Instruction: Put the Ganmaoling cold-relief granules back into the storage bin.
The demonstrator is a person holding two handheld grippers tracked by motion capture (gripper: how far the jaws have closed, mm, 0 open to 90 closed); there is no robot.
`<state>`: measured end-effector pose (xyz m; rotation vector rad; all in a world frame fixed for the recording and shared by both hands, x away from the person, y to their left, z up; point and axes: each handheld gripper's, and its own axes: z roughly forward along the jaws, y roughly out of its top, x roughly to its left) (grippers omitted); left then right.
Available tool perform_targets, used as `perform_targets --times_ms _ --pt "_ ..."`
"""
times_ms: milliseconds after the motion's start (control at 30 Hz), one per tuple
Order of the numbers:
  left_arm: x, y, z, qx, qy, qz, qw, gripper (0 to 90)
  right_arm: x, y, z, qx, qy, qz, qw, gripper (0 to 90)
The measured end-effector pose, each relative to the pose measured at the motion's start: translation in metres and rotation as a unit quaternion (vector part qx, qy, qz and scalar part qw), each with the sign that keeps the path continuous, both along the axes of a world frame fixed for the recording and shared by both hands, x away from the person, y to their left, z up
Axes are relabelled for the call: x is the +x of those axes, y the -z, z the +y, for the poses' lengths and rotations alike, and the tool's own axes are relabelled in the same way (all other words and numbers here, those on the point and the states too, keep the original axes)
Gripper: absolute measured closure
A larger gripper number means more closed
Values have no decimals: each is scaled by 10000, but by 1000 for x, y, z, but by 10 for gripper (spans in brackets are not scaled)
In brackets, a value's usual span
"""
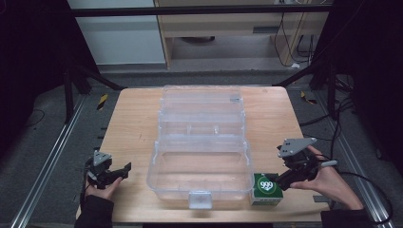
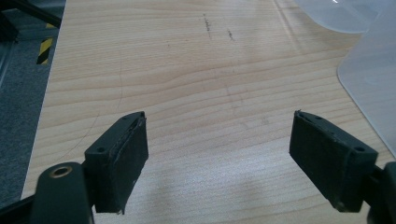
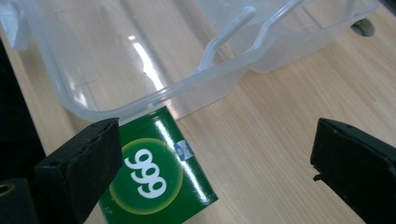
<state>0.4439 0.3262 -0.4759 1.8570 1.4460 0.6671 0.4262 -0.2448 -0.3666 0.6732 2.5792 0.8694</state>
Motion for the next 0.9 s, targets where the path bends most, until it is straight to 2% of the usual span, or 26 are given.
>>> perform_targets --times_ms 333,500,900 --pt "0 0 -1 17 16 14 10000 189 -6 9 5 -403 -454 319 9976 23" --pt "0 1 -1 31 29 26 10000 189 -10 15 9 -660 -699 500 9941 20" --pt "1 0 -1 43 40 29 10000 189 -11 27 18 -1052 -1038 657 9868 9"
